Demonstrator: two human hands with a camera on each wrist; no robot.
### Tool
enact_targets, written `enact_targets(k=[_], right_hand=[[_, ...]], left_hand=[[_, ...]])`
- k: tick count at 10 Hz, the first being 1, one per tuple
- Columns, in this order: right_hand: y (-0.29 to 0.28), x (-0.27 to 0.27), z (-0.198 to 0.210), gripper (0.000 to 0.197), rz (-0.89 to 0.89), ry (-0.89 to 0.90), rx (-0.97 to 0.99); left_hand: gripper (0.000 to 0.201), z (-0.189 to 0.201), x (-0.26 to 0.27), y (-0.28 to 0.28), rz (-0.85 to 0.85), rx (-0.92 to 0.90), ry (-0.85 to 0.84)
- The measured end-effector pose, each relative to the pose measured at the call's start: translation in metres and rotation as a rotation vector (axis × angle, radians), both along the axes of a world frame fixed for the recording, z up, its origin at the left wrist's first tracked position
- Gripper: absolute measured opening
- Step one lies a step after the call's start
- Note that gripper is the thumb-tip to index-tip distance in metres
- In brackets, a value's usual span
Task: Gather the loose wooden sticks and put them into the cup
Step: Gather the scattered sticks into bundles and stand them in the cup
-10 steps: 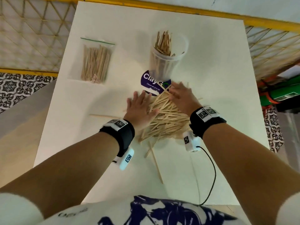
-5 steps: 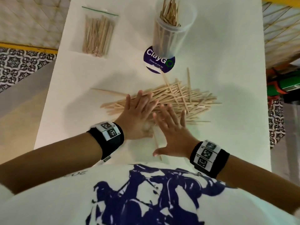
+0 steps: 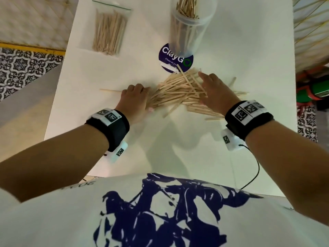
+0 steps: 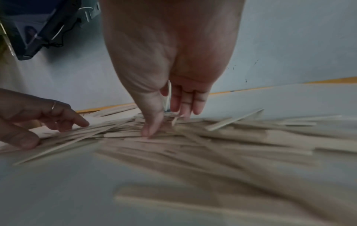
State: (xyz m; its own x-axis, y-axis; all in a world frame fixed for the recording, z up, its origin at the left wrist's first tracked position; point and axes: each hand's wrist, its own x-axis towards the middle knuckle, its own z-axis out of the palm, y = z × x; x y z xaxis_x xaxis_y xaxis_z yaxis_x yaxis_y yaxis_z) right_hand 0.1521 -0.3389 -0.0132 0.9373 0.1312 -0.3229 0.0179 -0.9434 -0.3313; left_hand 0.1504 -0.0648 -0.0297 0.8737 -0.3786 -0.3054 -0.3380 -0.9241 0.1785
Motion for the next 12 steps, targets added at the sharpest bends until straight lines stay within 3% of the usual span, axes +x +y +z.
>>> enact_targets(k=[1, 2, 3, 5, 7, 8, 9, 10, 11, 12], right_hand=[[-0.007, 0.007, 0.006, 0.118, 0.024, -0.039, -0.084], [-0.011, 0.012, 0.007, 0.131, -0.008, 0.097, -0.278], [-0.008, 0.013, 0.001, 0.115, 0.003, 0.125, -0.211], [-0.003, 0.019, -0.008, 0.065, -0.032, 0.123, -0.005], [0.000, 0.022, -0.006, 0.039, 0.125, 0.112, -0.101], [0.000, 0.027, 0.009, 0.031, 0.040, 0.150, -0.107], [-0.002, 0.033, 0.024, 0.032, -0.118, 0.181, -0.068], [0.002, 0.036, 0.034, 0.020, -0.232, 0.272, -0.002], [0.012, 0.033, 0.041, 0.022, -0.370, 0.378, 0.167], [0.028, 0.026, 0.038, 0.023, -0.641, 0.465, 0.560]], left_hand=[[0.070, 0.000, 0.008, -0.003, 0.021, -0.008, 0.014], [0.085, 0.002, 0.010, -0.010, 0.059, -0.030, 0.027], [0.080, 0.001, 0.012, -0.024, 0.088, -0.044, 0.025], [0.048, -0.002, 0.021, -0.026, 0.126, -0.048, 0.033], [0.039, 0.004, 0.017, -0.016, 0.107, 0.011, 0.016], [0.035, 0.009, 0.018, -0.008, 0.157, -0.023, 0.027], [0.028, 0.018, 0.019, -0.001, 0.288, -0.191, 0.078], [0.029, 0.033, 0.015, -0.003, 0.464, -0.350, 0.179], [0.031, 0.044, 0.013, -0.017, 0.645, -0.450, 0.300], [0.013, 0.041, 0.015, -0.028, 0.871, -0.646, 0.464]])
